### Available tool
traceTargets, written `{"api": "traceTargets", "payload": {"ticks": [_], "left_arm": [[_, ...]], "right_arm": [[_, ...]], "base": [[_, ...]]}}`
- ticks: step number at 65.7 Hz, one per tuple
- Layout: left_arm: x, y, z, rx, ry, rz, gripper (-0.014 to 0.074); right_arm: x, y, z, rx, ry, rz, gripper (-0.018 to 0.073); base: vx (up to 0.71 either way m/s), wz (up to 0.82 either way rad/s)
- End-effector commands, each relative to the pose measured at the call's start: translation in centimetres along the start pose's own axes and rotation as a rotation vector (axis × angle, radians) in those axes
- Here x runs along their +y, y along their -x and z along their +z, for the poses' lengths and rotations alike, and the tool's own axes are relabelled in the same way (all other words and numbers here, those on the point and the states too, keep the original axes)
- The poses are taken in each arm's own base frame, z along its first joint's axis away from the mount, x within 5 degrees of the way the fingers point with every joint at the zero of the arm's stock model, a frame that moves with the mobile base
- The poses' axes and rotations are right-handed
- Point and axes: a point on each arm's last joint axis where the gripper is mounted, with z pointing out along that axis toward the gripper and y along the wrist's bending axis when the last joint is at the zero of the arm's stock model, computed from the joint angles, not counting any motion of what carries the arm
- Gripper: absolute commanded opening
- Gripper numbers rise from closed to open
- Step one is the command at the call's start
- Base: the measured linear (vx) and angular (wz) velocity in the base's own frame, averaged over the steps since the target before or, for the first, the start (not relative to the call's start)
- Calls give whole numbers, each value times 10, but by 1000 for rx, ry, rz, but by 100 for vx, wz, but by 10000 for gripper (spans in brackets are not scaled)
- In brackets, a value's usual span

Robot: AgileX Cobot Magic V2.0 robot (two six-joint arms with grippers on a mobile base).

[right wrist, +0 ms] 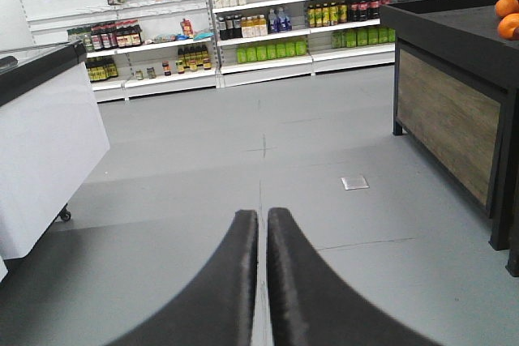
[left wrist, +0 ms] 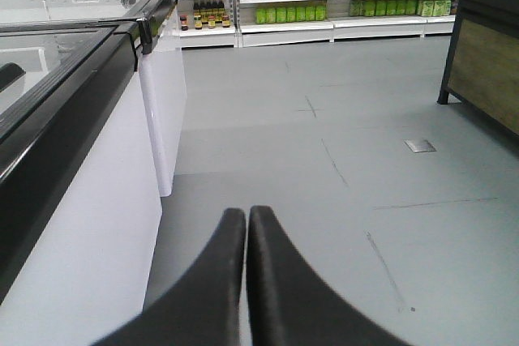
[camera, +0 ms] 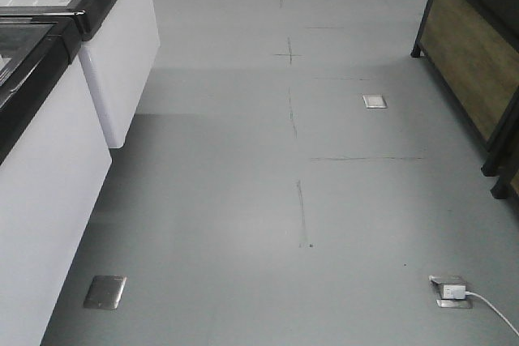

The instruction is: Left arm holds basket, right arm returns cookies

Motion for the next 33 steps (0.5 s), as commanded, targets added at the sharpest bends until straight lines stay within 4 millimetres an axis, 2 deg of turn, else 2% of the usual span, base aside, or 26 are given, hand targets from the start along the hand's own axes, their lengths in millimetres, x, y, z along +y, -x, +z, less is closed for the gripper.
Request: {"api": "traceTargets", "payload": {"ticks": [1, 33], "left_arm": [[0, 19, -5, -123, -5, -6, -6], [0, 19, -5, -123, -5, -6, -6]], "right_arm": [[0, 1, 1, -54, 1, -11, -3], [0, 1, 1, -54, 1, -11, -3]], "base": [[0, 0], [0, 0]]}}
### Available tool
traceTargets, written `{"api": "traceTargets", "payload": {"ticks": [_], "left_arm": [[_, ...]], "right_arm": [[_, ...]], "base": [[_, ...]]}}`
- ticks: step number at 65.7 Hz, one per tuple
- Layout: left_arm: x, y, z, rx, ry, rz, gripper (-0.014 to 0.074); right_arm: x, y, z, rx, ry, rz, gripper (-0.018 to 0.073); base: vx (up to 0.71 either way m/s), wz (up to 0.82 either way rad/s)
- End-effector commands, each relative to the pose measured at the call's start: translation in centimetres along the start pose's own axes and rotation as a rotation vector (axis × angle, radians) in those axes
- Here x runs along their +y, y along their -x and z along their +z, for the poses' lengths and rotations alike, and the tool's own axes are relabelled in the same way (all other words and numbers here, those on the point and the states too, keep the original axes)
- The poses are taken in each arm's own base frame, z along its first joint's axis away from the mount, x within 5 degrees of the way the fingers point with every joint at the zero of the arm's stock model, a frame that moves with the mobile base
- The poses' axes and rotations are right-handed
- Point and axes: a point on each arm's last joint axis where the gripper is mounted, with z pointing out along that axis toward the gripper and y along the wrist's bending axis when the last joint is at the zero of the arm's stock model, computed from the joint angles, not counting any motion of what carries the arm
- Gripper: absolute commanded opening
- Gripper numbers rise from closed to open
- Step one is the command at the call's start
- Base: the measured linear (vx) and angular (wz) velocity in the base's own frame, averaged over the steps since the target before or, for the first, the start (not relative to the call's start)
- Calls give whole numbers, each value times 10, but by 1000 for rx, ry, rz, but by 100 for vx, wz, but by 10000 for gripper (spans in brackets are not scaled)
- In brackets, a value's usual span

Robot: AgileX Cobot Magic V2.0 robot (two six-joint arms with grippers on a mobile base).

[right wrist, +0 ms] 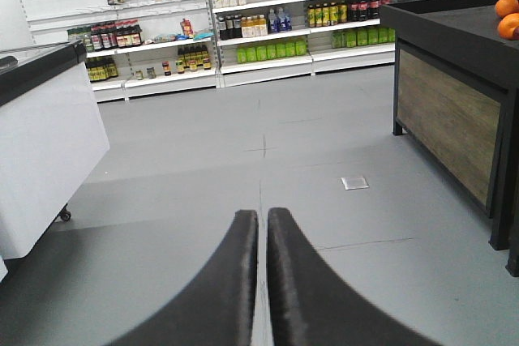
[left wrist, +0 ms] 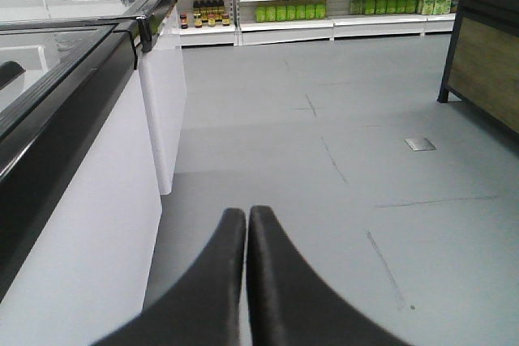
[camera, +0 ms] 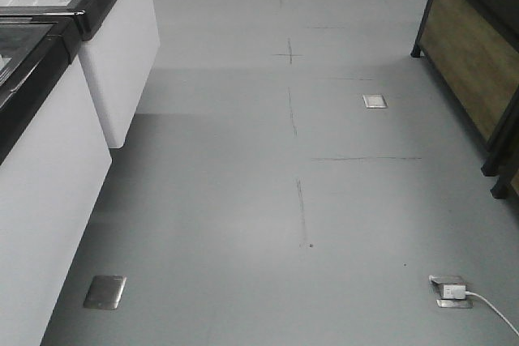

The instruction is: Left arm holds basket, right arm returns cookies

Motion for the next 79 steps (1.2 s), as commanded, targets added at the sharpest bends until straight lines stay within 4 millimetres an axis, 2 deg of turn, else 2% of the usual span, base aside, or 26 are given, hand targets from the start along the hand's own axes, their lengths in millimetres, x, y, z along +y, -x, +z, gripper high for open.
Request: {"api": "traceTargets", "payload": {"ticks": [1, 26, 55, 64, 79], "left_arm": [[0, 19, -5, -127, -5, -6, -6], [0, 20, -5, -140, -4, -5, -6], [1, 38, -9, -340, 2, -14, -6], [1, 49, -14, -474, 4, -28, -6], [2, 78, -37, -863, -36, -137, -6]], "right_arm": [[0, 1, 1, -54, 1, -11, -3], [0, 1, 1, -54, 1, -11, -3], [0, 1, 1, -54, 1, -11, -3], [0, 1, 1, -54, 1, -11, -3], [0, 1, 1, -54, 1, -11, -3]], "base": [[0, 0], [0, 0], [0, 0], [0, 0], [0, 0]]}}
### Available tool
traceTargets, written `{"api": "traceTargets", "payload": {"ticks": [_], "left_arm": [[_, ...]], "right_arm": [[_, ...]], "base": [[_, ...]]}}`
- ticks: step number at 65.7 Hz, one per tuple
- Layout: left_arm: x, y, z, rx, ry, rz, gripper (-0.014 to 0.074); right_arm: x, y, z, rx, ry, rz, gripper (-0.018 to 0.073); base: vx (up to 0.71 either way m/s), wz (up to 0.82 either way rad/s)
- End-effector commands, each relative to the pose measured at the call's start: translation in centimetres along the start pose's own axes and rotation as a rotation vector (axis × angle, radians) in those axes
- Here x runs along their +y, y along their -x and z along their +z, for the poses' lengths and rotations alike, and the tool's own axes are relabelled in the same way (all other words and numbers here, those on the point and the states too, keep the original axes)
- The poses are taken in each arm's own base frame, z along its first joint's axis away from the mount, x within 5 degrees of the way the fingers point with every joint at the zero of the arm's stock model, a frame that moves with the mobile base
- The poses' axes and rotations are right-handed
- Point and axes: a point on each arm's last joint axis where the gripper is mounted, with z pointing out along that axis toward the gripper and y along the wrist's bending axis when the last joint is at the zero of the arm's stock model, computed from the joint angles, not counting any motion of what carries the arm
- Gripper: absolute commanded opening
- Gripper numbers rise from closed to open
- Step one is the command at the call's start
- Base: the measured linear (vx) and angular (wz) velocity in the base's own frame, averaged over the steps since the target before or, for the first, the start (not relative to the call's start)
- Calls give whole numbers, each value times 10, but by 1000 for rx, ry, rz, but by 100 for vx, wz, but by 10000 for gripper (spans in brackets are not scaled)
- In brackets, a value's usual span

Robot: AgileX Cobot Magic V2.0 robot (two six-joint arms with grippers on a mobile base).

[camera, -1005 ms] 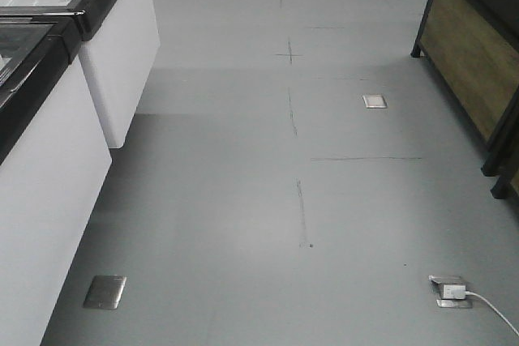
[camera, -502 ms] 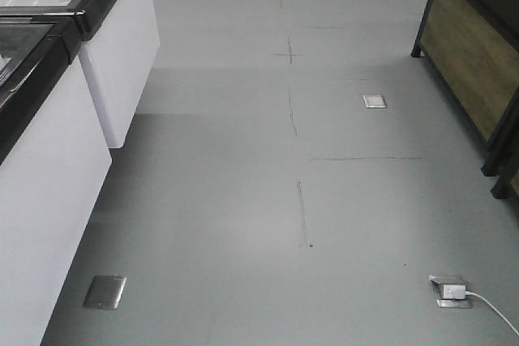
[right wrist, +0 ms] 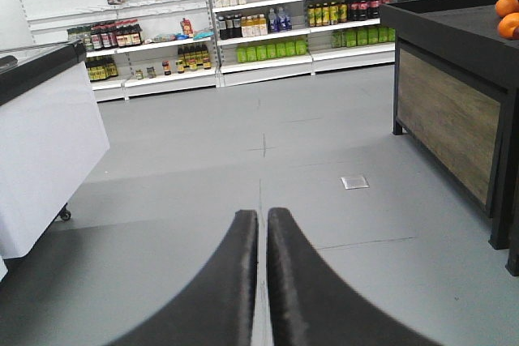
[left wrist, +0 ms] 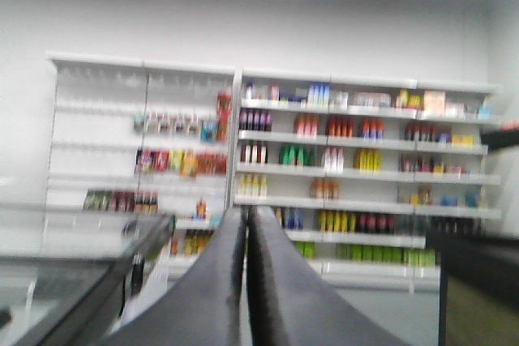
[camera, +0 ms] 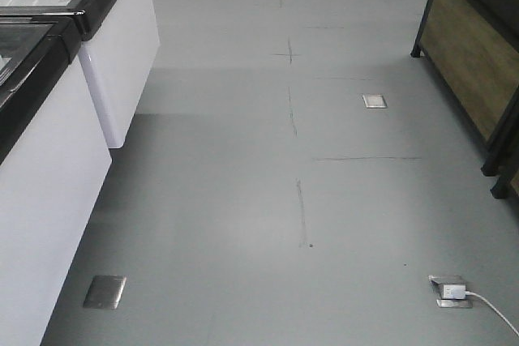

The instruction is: Left arm holds basket, right arm returns cookies

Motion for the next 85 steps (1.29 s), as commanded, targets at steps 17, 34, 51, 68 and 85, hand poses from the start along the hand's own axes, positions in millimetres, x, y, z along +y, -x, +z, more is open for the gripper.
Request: {"api": "traceTargets", "payload": {"ticks": [17, 34, 51, 68, 85], "left_arm": [[-18, 88, 5, -305, -102, 178, -6], [-27, 167, 40, -292, -85, 244, -6], [-27, 209, 101, -68, -20, 248, -6], [-21, 192, 137, 216, 34, 237, 4], [-22, 187, 144, 234, 32, 93, 177]], "right_arm": [[0, 1, 1, -56, 1, -11, -3], [0, 1, 1, -56, 1, -11, -3], [0, 1, 1, -56, 1, -11, -3], [0, 1, 1, -56, 1, -11, -3], [0, 1, 1, -56, 1, -11, -3]], "base": [[0, 0], [0, 0], [0, 0], [0, 0], [0, 0]]}}
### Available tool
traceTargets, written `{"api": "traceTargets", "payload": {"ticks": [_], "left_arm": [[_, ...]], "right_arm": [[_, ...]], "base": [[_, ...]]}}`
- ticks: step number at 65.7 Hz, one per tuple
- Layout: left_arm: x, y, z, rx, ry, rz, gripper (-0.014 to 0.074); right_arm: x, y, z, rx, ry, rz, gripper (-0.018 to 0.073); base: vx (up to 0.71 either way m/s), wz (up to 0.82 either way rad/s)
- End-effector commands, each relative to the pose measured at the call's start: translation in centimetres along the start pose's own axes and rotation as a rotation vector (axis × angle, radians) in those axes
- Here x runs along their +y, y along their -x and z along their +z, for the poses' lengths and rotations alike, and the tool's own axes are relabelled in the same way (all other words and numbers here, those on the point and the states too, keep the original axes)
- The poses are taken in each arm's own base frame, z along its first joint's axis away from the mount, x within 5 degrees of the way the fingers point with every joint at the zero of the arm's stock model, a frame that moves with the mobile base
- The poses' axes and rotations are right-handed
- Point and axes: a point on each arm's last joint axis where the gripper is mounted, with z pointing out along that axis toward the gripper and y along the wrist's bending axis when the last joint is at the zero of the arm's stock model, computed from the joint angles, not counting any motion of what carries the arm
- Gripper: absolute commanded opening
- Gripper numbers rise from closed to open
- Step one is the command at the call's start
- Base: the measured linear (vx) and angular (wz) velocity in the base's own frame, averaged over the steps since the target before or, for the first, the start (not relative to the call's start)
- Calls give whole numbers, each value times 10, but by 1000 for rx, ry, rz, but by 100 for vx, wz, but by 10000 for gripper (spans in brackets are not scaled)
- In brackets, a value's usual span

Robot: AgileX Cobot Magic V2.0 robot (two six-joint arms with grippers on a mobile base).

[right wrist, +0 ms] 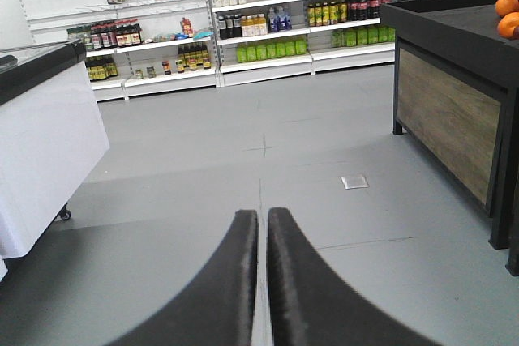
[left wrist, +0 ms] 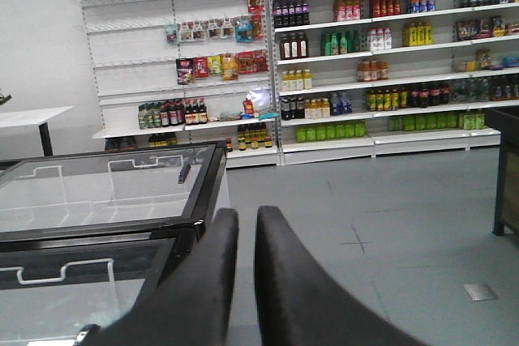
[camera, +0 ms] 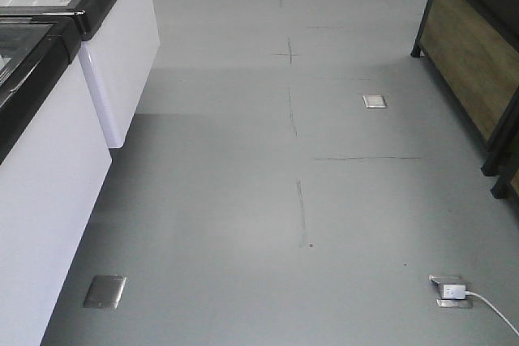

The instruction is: Left arm holds basket, right arm returns cookies

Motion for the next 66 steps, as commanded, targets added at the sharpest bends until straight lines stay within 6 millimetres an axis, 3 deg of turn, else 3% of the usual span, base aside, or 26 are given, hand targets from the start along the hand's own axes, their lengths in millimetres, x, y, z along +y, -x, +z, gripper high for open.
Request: {"api": "traceTargets", "payload": {"ticks": [1, 16, 24, 33, 57, 66], "left_arm": [[-2, 17, -2, -110, -27, -68, 204], [-2, 17, -2, -105, -29, -96, 542], [-2, 21, -2, -156, -33, -82, 637], [-3, 25, -3, -192, -39, -79, 634], [6, 15, 1, -92, 70, 91, 554], [15, 13, 0, -66, 168, 47, 554]], "right_arm": [[0, 1, 1, -56, 1, -11, -3], [0, 1, 1, -56, 1, -11, -3], [0, 1, 1, -56, 1, -11, -3], [0, 1, 1, -56, 1, -11, -3], [0, 1, 1, -56, 1, -11, -3], [0, 1, 1, -56, 1, -11, -3]], "base": [[0, 0], [0, 0], [0, 0], [0, 0], [0, 0], [0, 0]]}}
